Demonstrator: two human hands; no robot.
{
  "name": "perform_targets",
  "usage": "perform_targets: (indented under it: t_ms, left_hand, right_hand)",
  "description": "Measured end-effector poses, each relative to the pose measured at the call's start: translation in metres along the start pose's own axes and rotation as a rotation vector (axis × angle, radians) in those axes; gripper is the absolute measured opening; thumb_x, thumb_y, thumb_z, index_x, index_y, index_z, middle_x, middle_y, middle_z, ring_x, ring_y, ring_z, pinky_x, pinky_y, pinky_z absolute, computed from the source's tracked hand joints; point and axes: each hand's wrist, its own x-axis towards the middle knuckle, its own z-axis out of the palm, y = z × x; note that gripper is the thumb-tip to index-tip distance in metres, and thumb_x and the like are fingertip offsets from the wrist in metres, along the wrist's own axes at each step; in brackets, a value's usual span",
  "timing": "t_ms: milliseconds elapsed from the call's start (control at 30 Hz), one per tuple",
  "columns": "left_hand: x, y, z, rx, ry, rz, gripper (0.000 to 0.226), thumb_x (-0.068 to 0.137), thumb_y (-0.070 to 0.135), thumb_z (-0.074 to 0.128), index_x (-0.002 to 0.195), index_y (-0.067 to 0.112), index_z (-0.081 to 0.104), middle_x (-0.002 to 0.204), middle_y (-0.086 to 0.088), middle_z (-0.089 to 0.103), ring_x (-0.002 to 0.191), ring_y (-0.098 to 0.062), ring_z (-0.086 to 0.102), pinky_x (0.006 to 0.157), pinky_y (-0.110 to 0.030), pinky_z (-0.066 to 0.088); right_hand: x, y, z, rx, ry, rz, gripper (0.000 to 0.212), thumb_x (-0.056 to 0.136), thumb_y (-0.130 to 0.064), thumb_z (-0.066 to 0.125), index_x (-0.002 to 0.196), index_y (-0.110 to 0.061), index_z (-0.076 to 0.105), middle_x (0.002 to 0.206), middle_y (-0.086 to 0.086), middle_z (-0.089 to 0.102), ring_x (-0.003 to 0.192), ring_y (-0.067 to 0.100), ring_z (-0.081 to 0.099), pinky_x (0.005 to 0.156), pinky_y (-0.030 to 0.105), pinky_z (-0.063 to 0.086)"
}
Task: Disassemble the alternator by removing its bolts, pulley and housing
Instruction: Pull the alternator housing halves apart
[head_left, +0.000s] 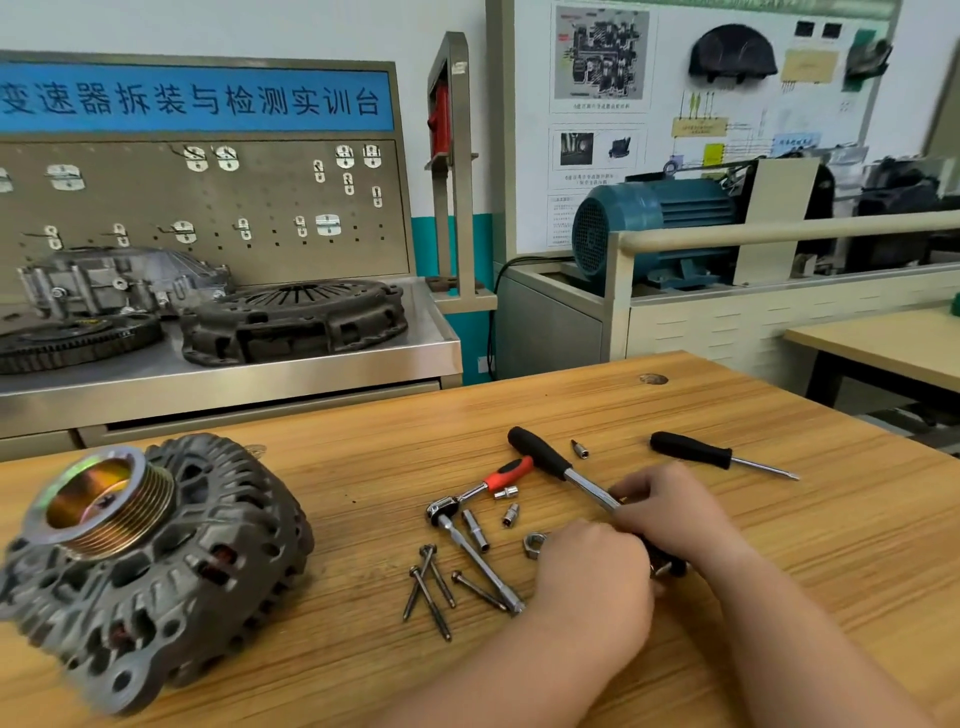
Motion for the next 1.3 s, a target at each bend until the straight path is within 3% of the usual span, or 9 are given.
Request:
perform_targets:
  t_ms: [167,267,367,600,767,867,1033,1100,1300]
  left_hand:
    - [-0.041,-0.037,-0.02,-0.151,0.151,-0.023,0.038,0.099,0.044,0.04,0.108,0.015,0.063,0.107,-0.002,0.06,0.106,-0.02,0.049,0.099,-0.041,0.04]
    - [-0.083,-0.077,-0.043,-0.265,0.338,-0.087,0.033,0.096,0.047,0.039,0.113,0.027,0.06,0.105,0.015,0.056,0.102,-0.005,0.044,0.095,-0.025,0.039]
    - [-0.128,-0.12,-0.065,-0.319,0.562,-0.153,0.037,0.085,0.05,0.037,0.109,0.034,0.06,0.095,0.028,0.048,0.097,0.005,0.041,0.091,-0.018,0.033]
    - [-0.191,-0.235,-0.057,-0.315,0.993,-0.525,0.02,0.085,0.025,0.065,0.105,0.023,0.061,0.102,0.009,0.059,0.106,-0.018,0.053,0.084,-0.029,0.037]
    - [-0.206,-0.265,-0.015,-0.853,0.987,-0.677,0.019,0.095,0.031,0.05,0.112,0.029,0.058,0.114,0.007,0.06,0.113,-0.019,0.054,0.094,-0.044,0.048]
    - [-0.205,-0.272,-0.002,-1.017,0.924,-0.71,0.021,0.098,0.025,0.048,0.117,0.027,0.057,0.114,0.008,0.062,0.112,-0.016,0.056,0.09,-0.034,0.047]
    - [-0.204,-0.279,0.002,-0.986,0.858,-0.769,0.026,0.097,0.031,0.052,0.122,0.027,0.056,0.111,0.008,0.063,0.096,-0.008,0.056,0.071,-0.02,0.043]
    - [-0.206,-0.28,0.004,-0.954,0.819,-0.812,0.028,0.095,0.04,0.052,0.12,0.029,0.055,0.107,0.008,0.064,0.092,-0.008,0.057,0.068,-0.023,0.043]
    - [-0.212,-0.287,0.007,-1.1,0.789,-0.868,0.034,0.082,0.057,0.059,0.097,0.027,0.058,0.094,0.003,0.07,0.086,-0.019,0.068,0.077,-0.043,0.058]
  right_hand:
    - [-0.009,-0.005,-0.006,-0.008,0.069,-0.045,0.028,0.087,-0.016,0.063,0.113,-0.025,0.07,0.093,-0.011,0.063,0.078,0.003,0.06,0.059,0.018,0.044]
    - [-0.021,-0.025,0.0,-0.048,0.219,-0.162,0.029,0.089,-0.021,0.062,0.118,-0.028,0.066,0.114,-0.006,0.062,0.104,0.01,0.055,0.086,0.031,0.049]
    - [-0.042,-0.065,0.02,-0.036,0.197,-0.39,0.027,0.09,-0.022,0.062,0.114,-0.035,0.063,0.106,-0.019,0.056,0.11,0.007,0.05,0.098,0.032,0.044]
    - [-0.094,-0.167,0.08,0.165,-0.036,-0.735,0.028,0.089,-0.036,0.057,0.117,-0.042,0.057,0.102,-0.034,0.049,0.105,-0.015,0.044,0.084,0.008,0.037]
    - [-0.118,-0.234,0.119,0.209,-0.058,-0.838,0.046,0.082,-0.051,0.064,0.122,-0.038,0.045,0.107,-0.028,0.048,0.11,-0.001,0.044,0.087,0.02,0.041]
    - [-0.119,-0.253,0.138,0.079,-0.042,-0.792,0.069,0.074,-0.061,0.069,0.13,-0.033,0.039,0.122,-0.015,0.054,0.118,0.008,0.045,0.098,0.03,0.042]
    - [-0.119,-0.259,0.149,0.158,0.049,-0.743,0.055,0.064,-0.057,0.079,0.104,-0.032,0.05,0.1,-0.018,0.06,0.102,0.011,0.054,0.091,0.036,0.046]
    - [-0.121,-0.26,0.147,0.264,0.016,-0.722,0.052,0.063,-0.051,0.083,0.102,-0.033,0.055,0.096,-0.018,0.063,0.098,0.009,0.058,0.087,0.037,0.05]
    - [-0.133,-0.294,0.089,0.764,0.1,-0.794,0.044,0.064,-0.039,0.085,0.095,-0.039,0.053,0.091,-0.021,0.061,0.084,-0.017,0.056,0.065,-0.001,0.043]
